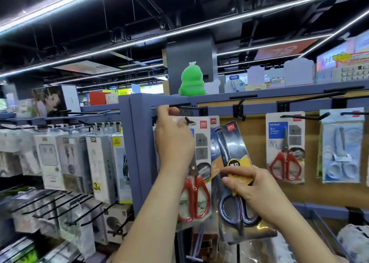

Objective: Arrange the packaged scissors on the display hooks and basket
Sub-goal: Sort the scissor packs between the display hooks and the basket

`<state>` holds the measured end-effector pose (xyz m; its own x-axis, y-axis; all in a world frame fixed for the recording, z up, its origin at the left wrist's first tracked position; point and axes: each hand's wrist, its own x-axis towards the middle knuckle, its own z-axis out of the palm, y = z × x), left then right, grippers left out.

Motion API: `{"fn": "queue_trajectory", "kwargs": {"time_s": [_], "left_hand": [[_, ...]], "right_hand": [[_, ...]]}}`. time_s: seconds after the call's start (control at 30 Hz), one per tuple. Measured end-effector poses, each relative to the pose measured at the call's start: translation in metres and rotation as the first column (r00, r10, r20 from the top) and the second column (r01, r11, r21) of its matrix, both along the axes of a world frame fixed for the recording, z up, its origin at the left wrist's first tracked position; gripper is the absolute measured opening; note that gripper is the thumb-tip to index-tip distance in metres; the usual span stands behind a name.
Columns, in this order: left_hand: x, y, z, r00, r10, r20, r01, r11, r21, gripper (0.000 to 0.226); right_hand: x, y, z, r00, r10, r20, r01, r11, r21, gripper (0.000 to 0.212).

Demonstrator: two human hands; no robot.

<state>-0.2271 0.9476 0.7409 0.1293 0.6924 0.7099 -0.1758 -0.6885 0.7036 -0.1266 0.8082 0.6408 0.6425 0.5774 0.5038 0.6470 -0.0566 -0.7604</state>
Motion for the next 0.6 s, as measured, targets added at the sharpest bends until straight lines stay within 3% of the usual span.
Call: {"fn": "queue_trajectory", "kwargs": {"time_s": [0.13, 0.33, 0.47, 0.6], "left_hand": [[0.011, 0.007, -0.005, 0.990, 0.078, -0.114, -0.071, 0.995, 0.065, 0.020], [0.014, 0.008, -0.059, 0.935, 0.279, -0.218, -0.200, 0.924, 0.325, 0.059], [0.033, 0.011, -0.085, 0.850, 0.356, -0.388, -0.093, 0.827, 0.555, 0.071], [0.060, 0.022, -0.077, 0.777, 0.333, -0.534, -0.006, 0.853, 0.523, 0.074]], "right_hand": [[0.002, 0.004, -0.005, 0.997, 0.046, -0.068, -0.045, 0.999, 0.023, 0.020], [0.002, -0.008, -0.014, 0.991, 0.024, -0.135, -0.003, 0.989, 0.151, 0.037], [0.003, -0.021, -0.020, 0.989, 0.009, -0.148, 0.029, 0.968, 0.249, 0.041], [0.004, -0.029, -0.022, 0.983, -0.011, -0.186, 0.069, 0.950, 0.304, 0.067]]}}
